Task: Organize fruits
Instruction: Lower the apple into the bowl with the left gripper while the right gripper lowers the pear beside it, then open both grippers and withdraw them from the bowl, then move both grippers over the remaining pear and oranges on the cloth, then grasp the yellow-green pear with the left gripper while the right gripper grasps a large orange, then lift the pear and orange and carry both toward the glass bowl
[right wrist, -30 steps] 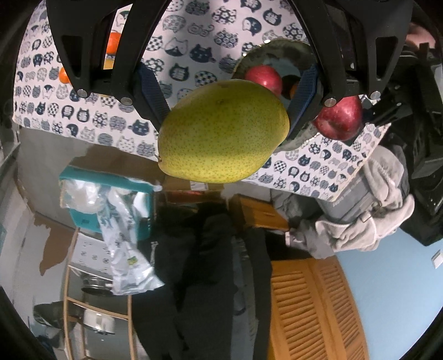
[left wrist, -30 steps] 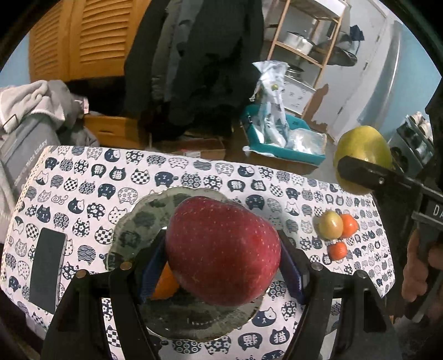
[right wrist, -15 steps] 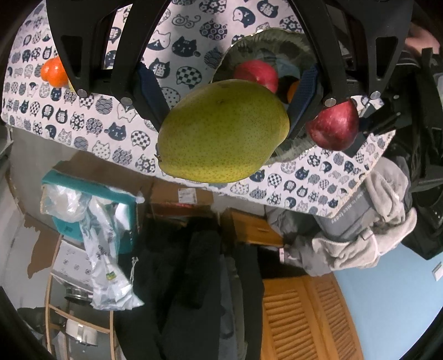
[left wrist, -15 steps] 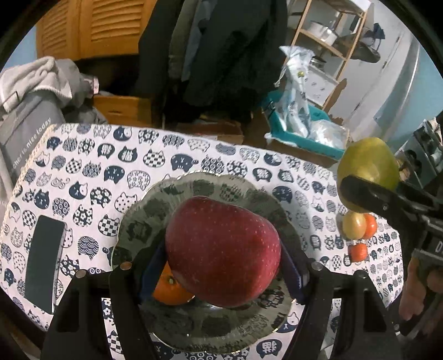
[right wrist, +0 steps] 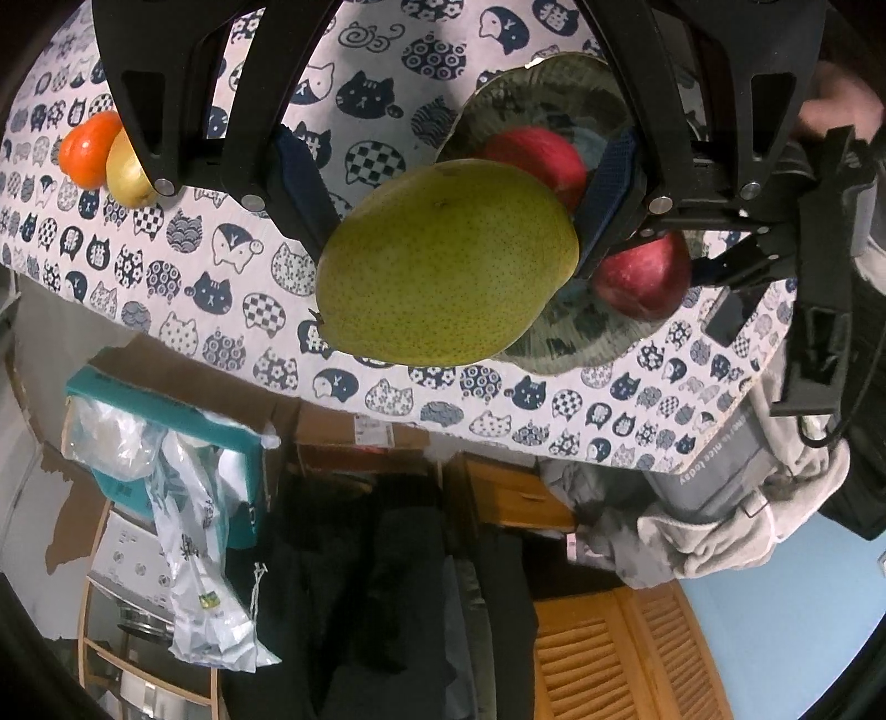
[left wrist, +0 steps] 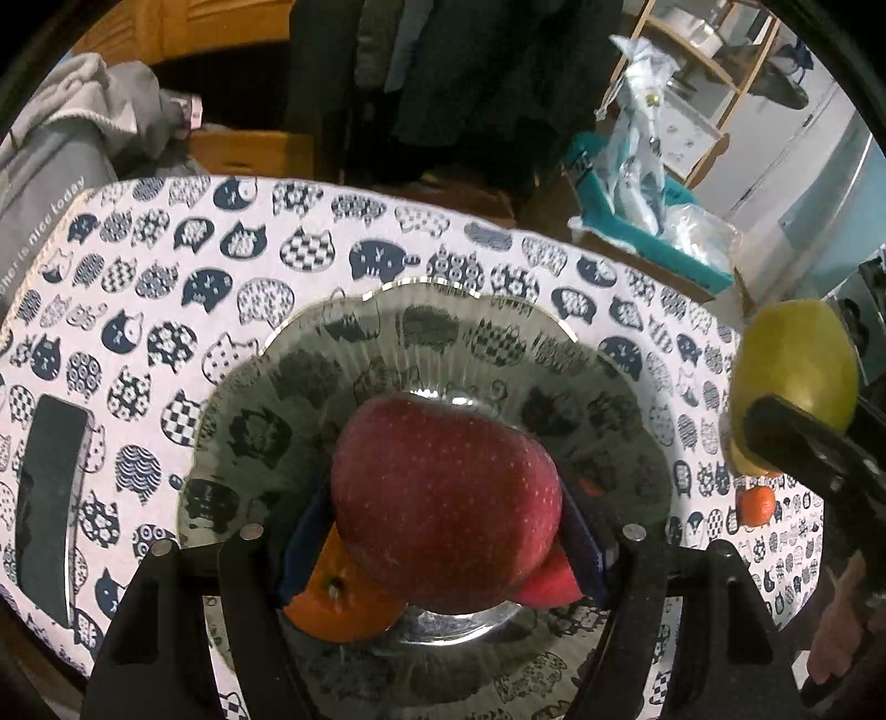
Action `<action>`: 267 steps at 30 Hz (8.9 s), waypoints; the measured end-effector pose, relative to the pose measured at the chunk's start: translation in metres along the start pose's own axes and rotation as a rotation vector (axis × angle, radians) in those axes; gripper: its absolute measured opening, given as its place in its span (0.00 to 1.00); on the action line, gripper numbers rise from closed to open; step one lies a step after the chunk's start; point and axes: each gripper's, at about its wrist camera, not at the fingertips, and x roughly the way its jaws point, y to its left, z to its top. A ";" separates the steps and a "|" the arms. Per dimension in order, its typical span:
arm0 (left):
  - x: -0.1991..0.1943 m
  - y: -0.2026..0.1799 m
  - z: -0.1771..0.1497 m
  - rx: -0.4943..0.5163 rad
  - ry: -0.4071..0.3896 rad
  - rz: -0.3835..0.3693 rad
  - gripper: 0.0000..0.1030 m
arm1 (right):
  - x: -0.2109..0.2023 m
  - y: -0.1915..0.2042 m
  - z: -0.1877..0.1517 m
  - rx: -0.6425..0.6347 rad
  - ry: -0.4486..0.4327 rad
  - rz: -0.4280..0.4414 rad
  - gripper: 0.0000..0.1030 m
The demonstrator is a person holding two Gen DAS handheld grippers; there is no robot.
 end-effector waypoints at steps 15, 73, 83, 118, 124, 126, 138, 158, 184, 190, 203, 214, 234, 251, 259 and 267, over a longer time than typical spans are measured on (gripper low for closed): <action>-0.013 0.003 0.001 0.003 -0.013 0.026 0.73 | 0.007 0.003 0.000 -0.007 0.014 0.001 0.78; -0.128 -0.015 0.000 0.027 -0.257 -0.034 0.75 | -0.052 0.003 0.013 -0.016 -0.111 -0.022 0.82; -0.141 -0.052 -0.003 0.099 -0.283 -0.069 0.78 | -0.103 -0.014 0.001 0.006 -0.180 -0.066 0.82; -0.134 -0.188 -0.015 0.322 -0.263 -0.148 0.85 | -0.192 -0.110 -0.054 0.137 -0.276 -0.218 0.84; -0.118 -0.217 -0.016 0.364 -0.220 -0.156 0.85 | -0.198 -0.145 -0.067 0.193 -0.264 -0.257 0.85; -0.114 -0.225 -0.017 0.377 -0.217 -0.154 0.85 | -0.199 -0.154 -0.072 0.207 -0.261 -0.266 0.85; -0.067 -0.280 -0.024 0.488 -0.123 -0.146 0.85 | -0.198 -0.214 -0.100 0.309 -0.216 -0.300 0.85; 0.046 -0.330 -0.018 0.552 0.077 -0.144 0.85 | -0.156 -0.291 -0.139 0.473 -0.095 -0.325 0.85; 0.129 -0.349 -0.024 0.629 0.163 -0.109 0.84 | -0.111 -0.325 -0.163 0.549 0.024 -0.313 0.85; 0.131 -0.344 -0.023 0.613 0.164 -0.140 0.82 | -0.093 -0.329 -0.162 0.554 0.048 -0.291 0.85; 0.115 -0.330 -0.020 0.592 0.133 -0.144 0.82 | -0.047 -0.352 -0.154 0.667 0.061 -0.199 0.85; 0.089 -0.311 -0.008 0.575 0.070 -0.144 0.82 | -0.015 -0.343 -0.148 0.658 0.117 -0.183 0.76; 0.053 -0.294 -0.007 0.534 0.021 -0.168 0.81 | -0.045 -0.307 -0.132 0.474 0.067 -0.319 0.47; -0.016 -0.291 -0.005 0.517 -0.083 -0.194 0.81 | -0.131 -0.265 -0.102 0.390 -0.101 -0.339 0.47; -0.054 -0.287 -0.006 0.508 -0.135 -0.221 0.81 | -0.167 -0.247 -0.097 0.362 -0.167 -0.331 0.47; -0.086 -0.286 -0.012 0.520 -0.189 -0.246 0.81 | -0.195 -0.229 -0.092 0.332 -0.215 -0.321 0.47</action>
